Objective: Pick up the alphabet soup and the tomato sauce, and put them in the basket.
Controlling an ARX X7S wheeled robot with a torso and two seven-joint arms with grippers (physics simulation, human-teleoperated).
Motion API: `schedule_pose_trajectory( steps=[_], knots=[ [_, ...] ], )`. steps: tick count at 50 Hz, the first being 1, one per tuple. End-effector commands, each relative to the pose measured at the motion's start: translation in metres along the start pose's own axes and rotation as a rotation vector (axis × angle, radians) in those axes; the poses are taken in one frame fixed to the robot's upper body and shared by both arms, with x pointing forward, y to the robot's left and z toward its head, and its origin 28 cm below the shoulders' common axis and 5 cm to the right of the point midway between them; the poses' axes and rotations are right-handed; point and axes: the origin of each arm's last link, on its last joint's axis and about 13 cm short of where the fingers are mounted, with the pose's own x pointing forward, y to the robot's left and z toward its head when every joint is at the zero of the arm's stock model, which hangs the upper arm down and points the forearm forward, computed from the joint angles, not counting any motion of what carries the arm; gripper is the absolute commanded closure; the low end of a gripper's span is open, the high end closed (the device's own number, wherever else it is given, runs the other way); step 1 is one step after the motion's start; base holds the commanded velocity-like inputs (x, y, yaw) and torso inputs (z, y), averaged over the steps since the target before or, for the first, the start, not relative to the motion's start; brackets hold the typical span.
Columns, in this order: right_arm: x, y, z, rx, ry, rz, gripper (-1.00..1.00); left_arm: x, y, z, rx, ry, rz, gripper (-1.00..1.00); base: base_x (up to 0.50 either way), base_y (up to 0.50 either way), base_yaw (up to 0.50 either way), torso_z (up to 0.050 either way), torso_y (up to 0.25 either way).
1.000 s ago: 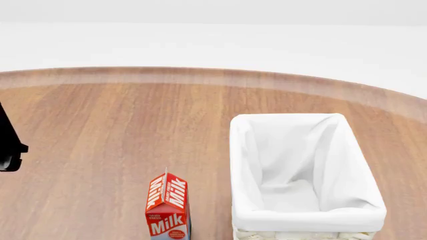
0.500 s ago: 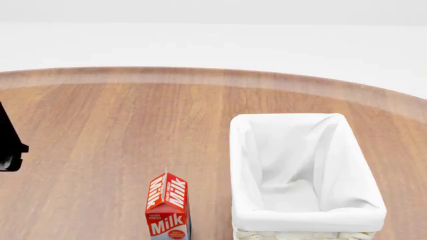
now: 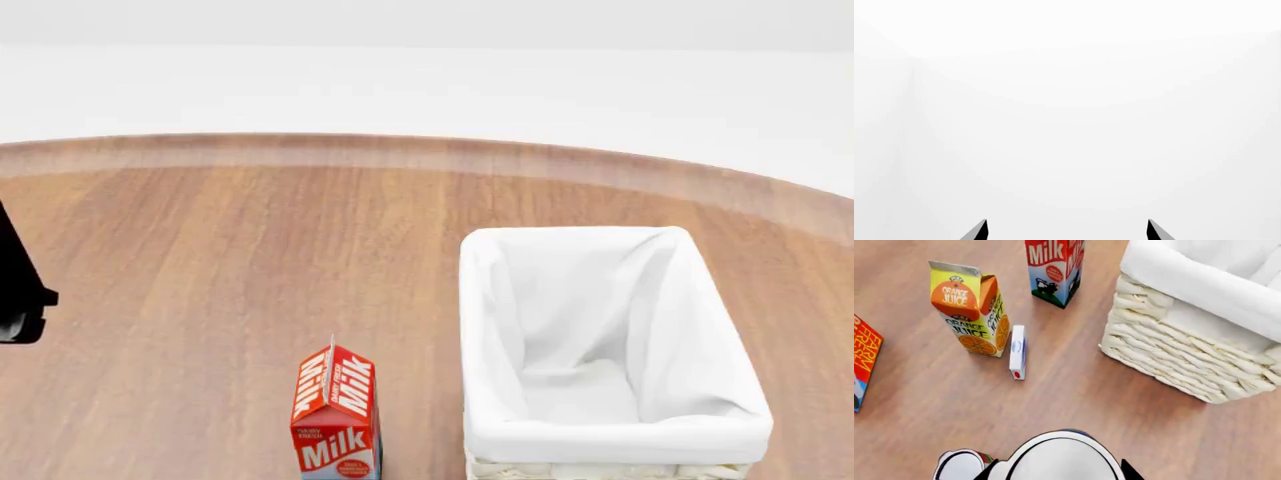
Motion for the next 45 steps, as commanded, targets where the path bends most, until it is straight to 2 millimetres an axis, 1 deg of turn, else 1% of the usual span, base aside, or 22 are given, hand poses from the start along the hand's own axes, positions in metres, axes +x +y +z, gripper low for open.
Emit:
schedule_pose_trajectory(
  steps=[1,3,5,11,20,21,28,33,34,35,36,37,38,39,40,41,45],
  knots=[
    [-0.029,-0.010,0.042,-0.043,-0.176,-0.056,1.00,0.000,0.000,0.001,0.001,0.000,-0.002,-1.00,0.00,0.00,0.00,0.000,0.000],
    [-0.030,-0.012,0.046,-0.047,-0.205,-0.067,1.00,0.000,0.001,0.001,0.000,0.000,0.001,-1.00,0.00,0.00,0.00,0.000,0.000],
    [-0.039,-0.015,0.057,-0.044,-0.242,-0.075,1.00,0.000,0.001,0.000,-0.003,0.000,0.004,-1.00,0.00,0.00,0.00,0.000,0.000],
    [-0.051,-0.017,0.076,-0.044,-0.320,-0.087,1.00,-0.001,0.000,0.000,-0.002,0.002,-0.001,-1.00,0.00,0.00,0.00,0.000,0.000],
    [-0.056,-0.021,0.097,-0.042,-0.394,-0.110,1.00,-0.001,0.001,-0.002,0.002,0.006,0.001,-1.00,0.00,0.00,0.00,0.000,0.000],
    [-0.057,-0.023,0.103,-0.036,-0.417,-0.115,1.00,0.000,0.001,-0.001,0.001,0.005,0.003,-1.00,0.00,0.00,0.00,0.000,0.000],
    [-0.064,-0.029,0.124,-0.020,-0.485,-0.147,1.00,0.000,0.001,-0.002,0.000,0.005,0.003,-1.00,0.00,0.00,0.00,0.000,0.000],
    [-0.063,-0.033,0.139,-0.013,-0.524,-0.167,1.00,0.000,0.002,-0.002,-0.001,0.004,0.006,-1.00,0.00,0.00,0.00,0.000,0.000],
    [-0.054,-0.034,0.136,-0.015,-0.526,-0.173,1.00,0.000,0.002,-0.002,0.000,0.004,0.006,-1.00,0.00,0.00,0.00,0.000,0.000],
    [-0.059,-0.035,0.142,-0.010,-0.528,-0.173,1.00,0.000,0.002,-0.002,0.000,0.004,0.005,-1.00,0.00,0.00,0.00,0.000,0.000],
    [-0.060,-0.036,0.145,-0.007,-0.533,-0.174,1.00,0.000,0.002,-0.002,-0.001,0.004,0.004,-1.00,0.00,0.00,0.00,0.000,0.000],
    [-0.051,-0.037,0.144,0.001,-0.539,-0.178,1.00,-0.001,0.001,-0.002,0.000,0.005,0.004,-1.00,0.00,0.00,0.00,0.000,0.000],
    [-0.048,-0.038,0.145,0.004,-0.543,-0.182,1.00,-0.001,0.001,-0.002,-0.001,0.005,0.004,-1.00,0.00,0.00,0.00,0.000,0.000],
    [-0.053,-0.040,0.153,0.009,-0.548,-0.188,1.00,-0.001,0.001,-0.002,-0.001,0.005,0.004,-1.00,0.00,0.00,0.00,0.000,0.000],
    [-0.054,-0.040,0.156,0.009,-0.548,-0.190,1.00,-0.001,0.001,-0.002,-0.001,0.005,0.005,-1.00,0.00,0.00,0.00,0.000,0.000],
    [-0.049,-0.042,0.159,0.014,-0.552,-0.194,1.00,-0.001,0.001,-0.002,-0.001,0.004,0.004,-1.00,0.00,0.00,0.00,0.000,0.000],
    [-0.047,-0.047,0.170,0.026,-0.566,-0.215,1.00,0.000,0.001,-0.001,-0.002,0.004,0.004,-1.00,0.00,0.00,0.00,0.000,0.000]
  ],
)
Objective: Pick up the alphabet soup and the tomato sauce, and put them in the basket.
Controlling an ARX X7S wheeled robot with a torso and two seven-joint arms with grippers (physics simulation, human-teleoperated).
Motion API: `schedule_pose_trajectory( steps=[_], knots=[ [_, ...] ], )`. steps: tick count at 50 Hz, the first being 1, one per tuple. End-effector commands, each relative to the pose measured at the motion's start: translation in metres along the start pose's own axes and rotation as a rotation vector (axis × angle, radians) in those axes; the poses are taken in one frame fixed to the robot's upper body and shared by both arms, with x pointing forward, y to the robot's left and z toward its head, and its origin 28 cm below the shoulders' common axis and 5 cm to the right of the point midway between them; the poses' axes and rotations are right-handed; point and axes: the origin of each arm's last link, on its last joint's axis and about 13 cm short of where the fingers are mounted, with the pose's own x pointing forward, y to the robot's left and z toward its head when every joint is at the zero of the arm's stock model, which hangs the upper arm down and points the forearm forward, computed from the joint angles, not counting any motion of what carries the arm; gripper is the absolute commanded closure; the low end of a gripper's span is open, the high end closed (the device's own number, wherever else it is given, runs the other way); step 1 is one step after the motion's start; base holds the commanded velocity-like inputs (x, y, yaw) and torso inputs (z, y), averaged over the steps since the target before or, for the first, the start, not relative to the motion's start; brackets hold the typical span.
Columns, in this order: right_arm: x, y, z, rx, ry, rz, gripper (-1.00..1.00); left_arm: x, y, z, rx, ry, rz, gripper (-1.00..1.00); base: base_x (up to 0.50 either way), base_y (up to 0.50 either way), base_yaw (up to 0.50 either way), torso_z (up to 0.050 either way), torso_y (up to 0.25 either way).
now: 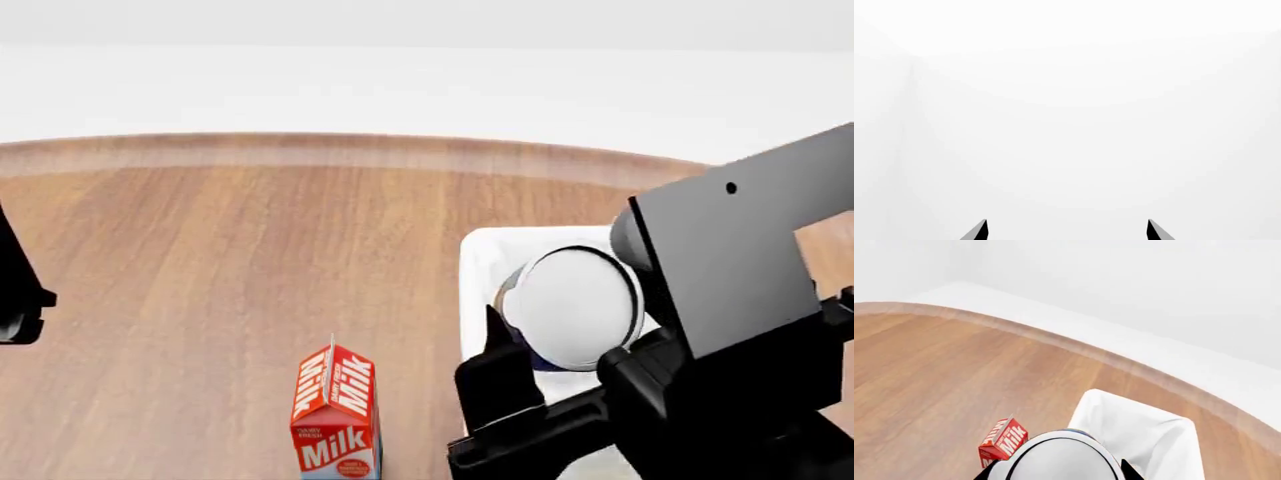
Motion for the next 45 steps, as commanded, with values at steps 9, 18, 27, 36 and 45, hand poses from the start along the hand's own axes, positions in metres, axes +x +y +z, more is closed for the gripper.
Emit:
schedule_pose_trajectory(
  steps=[9,18,27,36,45],
  knots=[
    [0.051,-0.020,0.040,0.048,-0.095,-0.089,1.00,0.000,-0.001,-0.001,-0.003,-0.001,0.000,-1.00,0.00,0.00,0.00,0.000,0.001],
    [0.100,-0.032,0.046,0.061,-0.086,-0.152,1.00,-0.001,-0.001,-0.003,-0.004,0.004,-0.001,-1.00,0.00,0.00,0.00,0.000,0.001],
    [0.131,-0.043,0.038,0.094,-0.044,-0.187,1.00,-0.001,0.000,-0.005,-0.005,0.010,0.001,-1.00,0.00,0.00,0.00,0.000,0.000],
    [0.156,-0.056,0.036,0.150,-0.015,-0.237,1.00,0.001,-0.001,-0.003,-0.002,0.007,-0.004,-1.00,0.00,0.00,0.00,0.000,0.001],
    [0.179,-0.059,0.031,0.203,0.016,-0.259,1.00,0.000,0.000,-0.004,-0.005,0.009,-0.003,-1.00,0.00,0.00,0.00,0.002,0.000]
  ],
)
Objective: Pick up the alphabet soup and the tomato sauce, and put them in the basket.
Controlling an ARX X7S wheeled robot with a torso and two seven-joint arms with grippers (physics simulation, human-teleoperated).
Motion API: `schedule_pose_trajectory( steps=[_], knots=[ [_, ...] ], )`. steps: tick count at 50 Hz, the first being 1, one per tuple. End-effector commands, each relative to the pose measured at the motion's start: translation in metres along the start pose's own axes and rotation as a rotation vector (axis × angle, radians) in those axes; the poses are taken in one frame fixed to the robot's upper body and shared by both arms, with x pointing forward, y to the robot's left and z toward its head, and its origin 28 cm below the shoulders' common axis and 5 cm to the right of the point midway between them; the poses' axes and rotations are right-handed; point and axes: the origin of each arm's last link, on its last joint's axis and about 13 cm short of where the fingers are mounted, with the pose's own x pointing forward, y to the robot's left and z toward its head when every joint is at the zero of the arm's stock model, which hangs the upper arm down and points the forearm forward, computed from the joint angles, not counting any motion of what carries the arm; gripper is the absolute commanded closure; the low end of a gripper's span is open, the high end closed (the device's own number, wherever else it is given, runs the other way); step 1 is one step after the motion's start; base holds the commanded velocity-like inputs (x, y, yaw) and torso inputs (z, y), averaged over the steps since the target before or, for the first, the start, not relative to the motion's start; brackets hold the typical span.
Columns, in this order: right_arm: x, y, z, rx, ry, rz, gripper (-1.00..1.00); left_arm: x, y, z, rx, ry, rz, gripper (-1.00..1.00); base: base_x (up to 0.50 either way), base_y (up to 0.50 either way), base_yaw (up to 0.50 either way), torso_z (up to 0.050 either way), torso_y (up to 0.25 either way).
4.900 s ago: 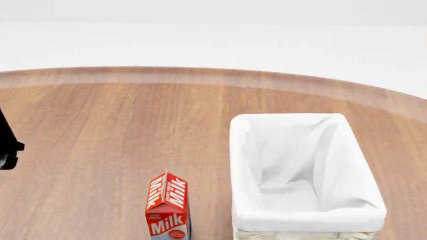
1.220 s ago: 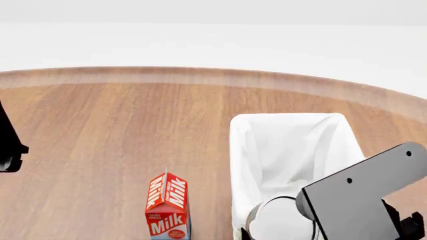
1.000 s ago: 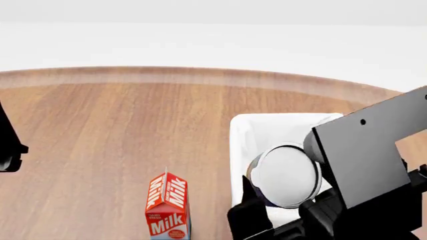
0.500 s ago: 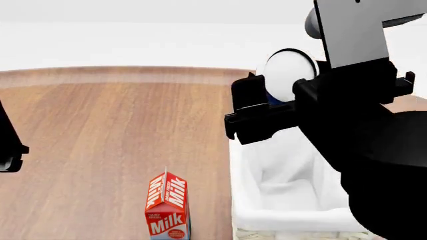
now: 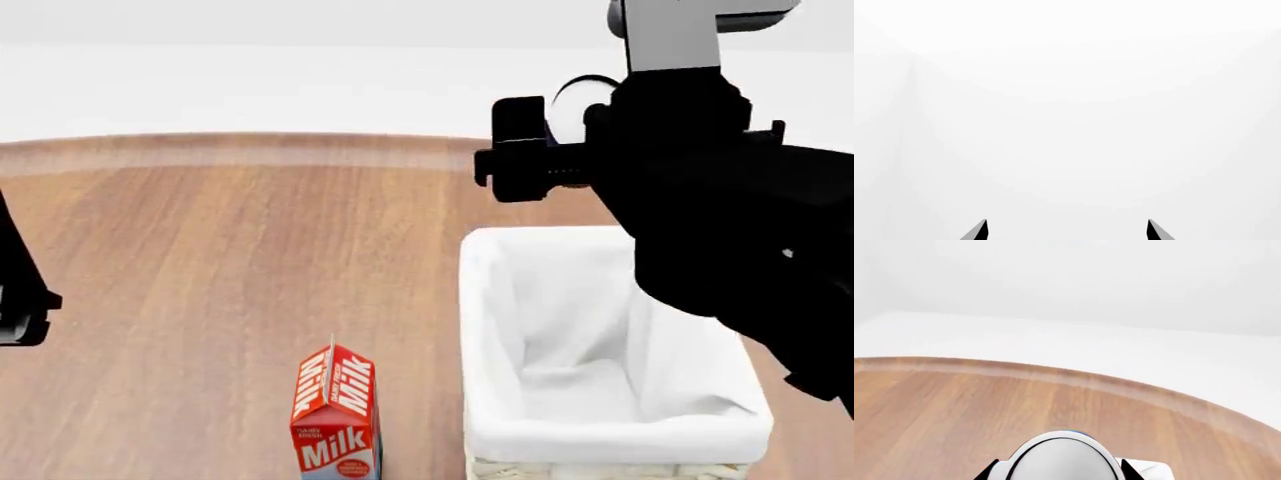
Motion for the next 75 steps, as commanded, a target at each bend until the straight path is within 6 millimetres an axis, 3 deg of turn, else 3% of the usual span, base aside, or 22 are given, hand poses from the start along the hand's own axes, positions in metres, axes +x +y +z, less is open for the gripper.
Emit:
schedule_pose_trajectory(
  steps=[1,40,49,75],
  knots=[
    [0.029,-0.004,-0.001,0.028,0.015,-0.052,1.00,0.000,0.000,0.000,-0.003,0.000,-0.001,-1.00,0.00,0.00,0.00,0.000,0.000],
    [0.099,0.010,-0.052,0.186,0.125,-0.184,1.00,0.004,-0.005,-0.001,-0.022,-0.002,-0.024,-1.00,0.00,0.00,0.00,0.000,0.001],
    [0.097,0.004,-0.060,0.148,0.208,-0.290,1.00,0.004,-0.005,0.000,-0.023,-0.005,-0.022,-1.00,0.00,0.00,0.00,0.000,0.000],
    [0.098,0.000,-0.096,0.160,0.285,-0.287,1.00,0.001,-0.006,-0.005,-0.024,0.006,-0.025,-1.00,0.00,0.00,0.00,0.000,0.000]
  ],
)
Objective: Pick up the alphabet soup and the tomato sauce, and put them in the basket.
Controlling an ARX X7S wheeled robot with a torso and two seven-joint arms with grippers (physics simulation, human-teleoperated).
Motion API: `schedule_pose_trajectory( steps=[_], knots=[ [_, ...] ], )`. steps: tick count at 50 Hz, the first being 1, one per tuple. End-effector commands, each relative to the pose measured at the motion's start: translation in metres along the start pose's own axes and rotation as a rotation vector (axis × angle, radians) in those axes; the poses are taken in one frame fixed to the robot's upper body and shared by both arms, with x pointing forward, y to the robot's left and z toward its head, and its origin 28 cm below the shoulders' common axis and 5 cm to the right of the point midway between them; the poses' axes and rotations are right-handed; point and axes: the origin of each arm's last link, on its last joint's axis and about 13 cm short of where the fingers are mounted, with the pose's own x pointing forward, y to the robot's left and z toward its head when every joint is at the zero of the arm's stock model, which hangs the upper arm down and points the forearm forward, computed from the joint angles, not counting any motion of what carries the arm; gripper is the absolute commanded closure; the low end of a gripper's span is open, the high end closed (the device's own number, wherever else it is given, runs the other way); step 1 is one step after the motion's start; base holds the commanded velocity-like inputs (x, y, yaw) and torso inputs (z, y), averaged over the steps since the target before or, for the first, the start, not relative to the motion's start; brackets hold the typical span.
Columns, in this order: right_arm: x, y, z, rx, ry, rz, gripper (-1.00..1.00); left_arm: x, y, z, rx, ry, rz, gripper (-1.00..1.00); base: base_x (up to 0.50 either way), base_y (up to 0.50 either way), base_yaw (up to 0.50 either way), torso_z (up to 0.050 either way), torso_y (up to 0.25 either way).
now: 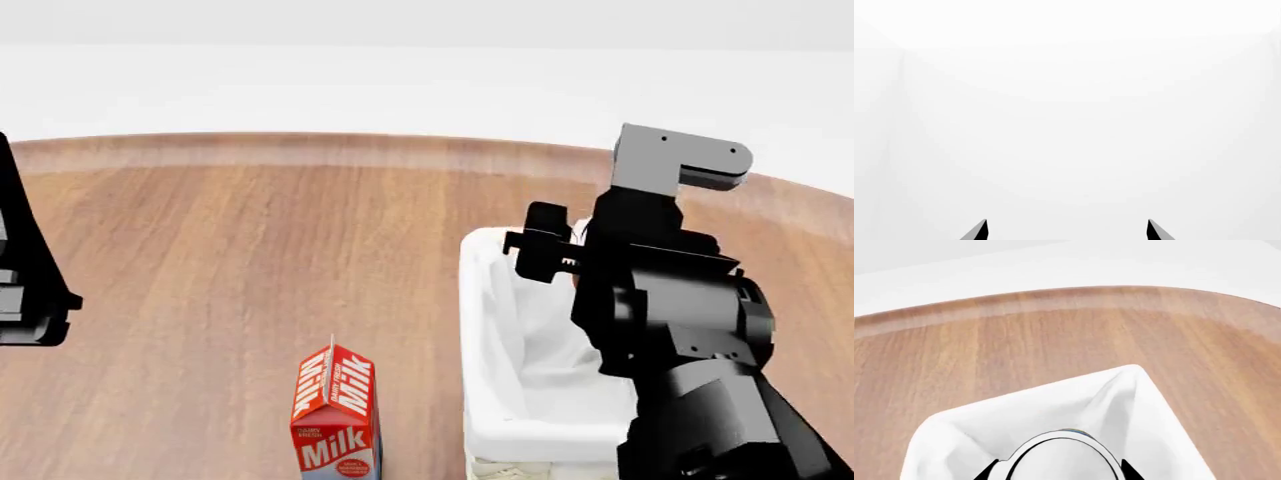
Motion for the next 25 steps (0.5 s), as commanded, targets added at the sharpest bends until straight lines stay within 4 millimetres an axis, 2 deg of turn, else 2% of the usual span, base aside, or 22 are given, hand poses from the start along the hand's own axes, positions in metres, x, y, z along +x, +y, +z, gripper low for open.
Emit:
schedule_pose_trajectory(
  steps=[1,10,25],
  knots=[
    [0.004,-0.004,-0.010,-0.048,0.013,-0.003,1.00,-0.001,-0.001,-0.002,-0.001,0.004,-0.001,-1.00,0.00,0.00,0.00,0.000,0.010],
    [0.007,-0.006,-0.020,-0.045,0.031,-0.005,1.00,-0.001,-0.002,-0.002,-0.003,0.005,-0.004,-1.00,0.00,0.00,0.00,0.000,0.000],
    [0.008,-0.006,-0.022,-0.043,0.035,-0.005,1.00,0.000,-0.002,-0.002,-0.003,0.004,-0.004,-1.00,0.00,0.00,0.00,0.001,0.001]
  ],
)
